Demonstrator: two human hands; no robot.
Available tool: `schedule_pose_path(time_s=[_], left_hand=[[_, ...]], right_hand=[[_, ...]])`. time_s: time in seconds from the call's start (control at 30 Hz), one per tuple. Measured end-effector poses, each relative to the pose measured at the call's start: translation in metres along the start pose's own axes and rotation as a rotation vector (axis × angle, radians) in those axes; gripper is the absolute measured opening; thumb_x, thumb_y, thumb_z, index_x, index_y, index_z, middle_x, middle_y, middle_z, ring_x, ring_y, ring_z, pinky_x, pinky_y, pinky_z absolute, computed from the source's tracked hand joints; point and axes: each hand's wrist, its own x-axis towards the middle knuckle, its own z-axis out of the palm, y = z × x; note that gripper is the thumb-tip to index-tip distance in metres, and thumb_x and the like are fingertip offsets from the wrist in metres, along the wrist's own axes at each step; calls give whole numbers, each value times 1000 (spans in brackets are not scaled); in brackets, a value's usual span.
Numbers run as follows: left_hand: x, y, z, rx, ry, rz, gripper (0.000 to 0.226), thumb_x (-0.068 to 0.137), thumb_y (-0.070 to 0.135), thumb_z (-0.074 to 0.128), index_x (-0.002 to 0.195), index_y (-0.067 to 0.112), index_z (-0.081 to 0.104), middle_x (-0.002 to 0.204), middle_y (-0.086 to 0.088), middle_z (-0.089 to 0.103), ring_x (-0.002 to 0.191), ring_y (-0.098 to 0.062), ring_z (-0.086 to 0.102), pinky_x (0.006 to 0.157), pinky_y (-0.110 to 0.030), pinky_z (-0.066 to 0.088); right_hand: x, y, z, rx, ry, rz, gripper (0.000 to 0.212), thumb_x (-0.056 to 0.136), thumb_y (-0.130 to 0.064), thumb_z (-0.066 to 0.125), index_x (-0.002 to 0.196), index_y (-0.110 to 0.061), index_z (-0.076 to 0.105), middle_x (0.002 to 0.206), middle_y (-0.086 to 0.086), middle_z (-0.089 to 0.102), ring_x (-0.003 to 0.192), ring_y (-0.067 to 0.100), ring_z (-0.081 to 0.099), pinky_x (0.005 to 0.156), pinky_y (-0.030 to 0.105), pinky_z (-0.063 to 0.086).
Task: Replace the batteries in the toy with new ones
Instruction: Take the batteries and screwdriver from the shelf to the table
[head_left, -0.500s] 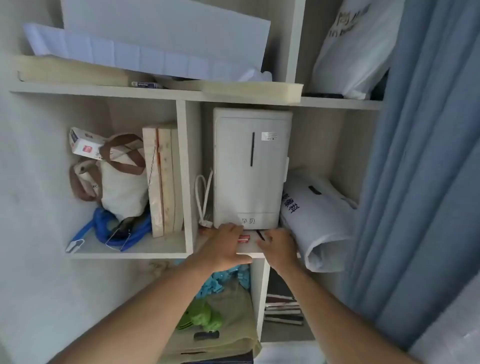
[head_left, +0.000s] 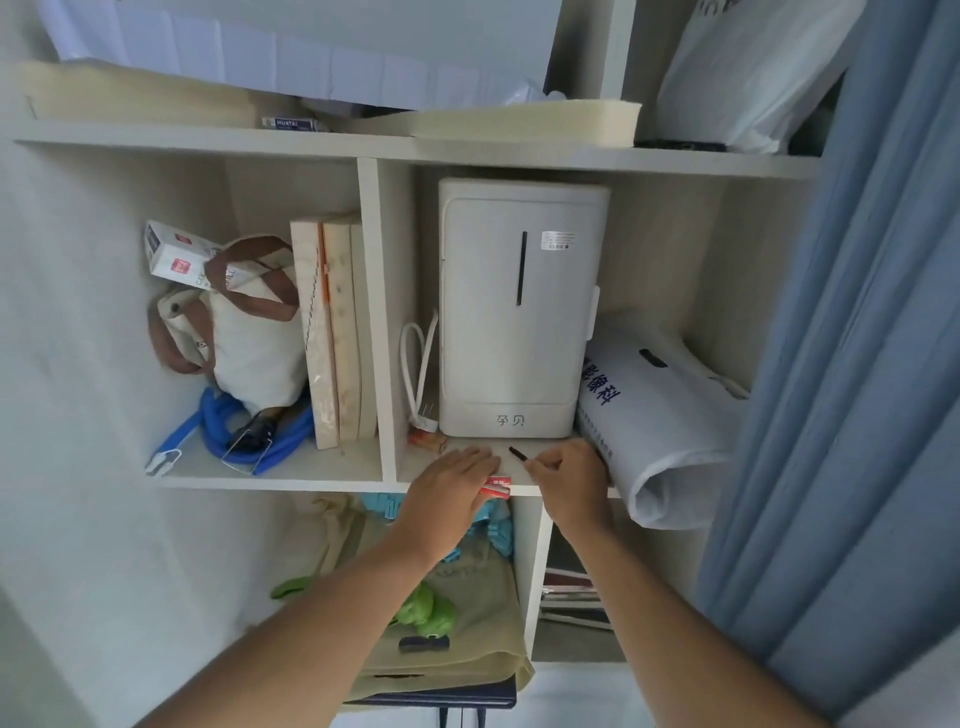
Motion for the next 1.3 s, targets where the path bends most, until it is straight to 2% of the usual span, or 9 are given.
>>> schedule_pose_path(time_s=[0.13,0.23,0.37,0.53,0.73,0.97,1.13,1.2,1.3], left_hand=[[1,4,-6,-119,-34,-42,37,94,23,64,130,16,63,133,-3,65,124,-20,59,109,-32,42],[-3,0,-20,-308,-49,-184,27,97,19,59,123,13,64,115,-6,70,106,-22,65,90,-31,51],[-23,-15,-59,-491,3,-349,25,98,14,56,122,14,64,106,0,70,99,-12,65,85,-24,47],[-73,-51,-136,-733,42,-554,15,99,20,55,84,21,58,65,2,58,58,-9,54,60,-25,43],[-195,-116,-237,-738,138,-793,18,97,21,57,80,17,55,59,-2,53,59,-20,50,54,-31,40],[-404,-199,-378,-520,305,-1048,31,94,34,57,96,3,54,60,0,46,47,-16,43,49,-32,40],[-552,-242,-470,-368,350,-1158,25,93,34,55,105,13,58,79,-2,57,68,-21,52,67,-37,43],[-596,-251,-501,-318,370,-1196,23,95,32,52,110,14,57,87,-2,61,76,-19,58,70,-28,48],[-653,-268,-537,-216,371,-1251,10,102,20,50,106,13,54,77,7,50,66,-6,47,53,-10,36]], right_hand=[[-5,0,-2,35,13,46,21,81,-15,76,61,-6,71,63,7,66,59,17,57,59,29,46],[-11,-17,-6,105,17,91,8,85,-19,71,79,-14,72,75,-3,70,71,12,64,65,27,50],[-19,-61,8,371,-58,228,13,80,-10,72,70,-18,72,69,0,75,71,18,72,70,33,58],[-55,-144,35,615,-241,271,5,86,-4,69,84,0,73,71,11,74,61,18,66,51,24,53],[-145,-257,104,665,-461,185,8,89,-7,70,84,-1,70,79,16,77,66,23,72,59,31,61],[-301,-424,212,746,-725,80,3,82,3,66,82,2,69,71,13,74,58,19,70,57,30,59],[-420,-530,293,796,-898,56,16,87,10,63,83,-5,65,71,15,67,47,13,63,47,23,54],[-460,-563,321,820,-984,60,19,89,12,60,90,-7,65,70,13,67,46,11,64,46,23,54],[-507,-610,358,844,-1092,53,19,89,10,64,99,-6,67,75,13,70,57,22,64,50,27,55]])
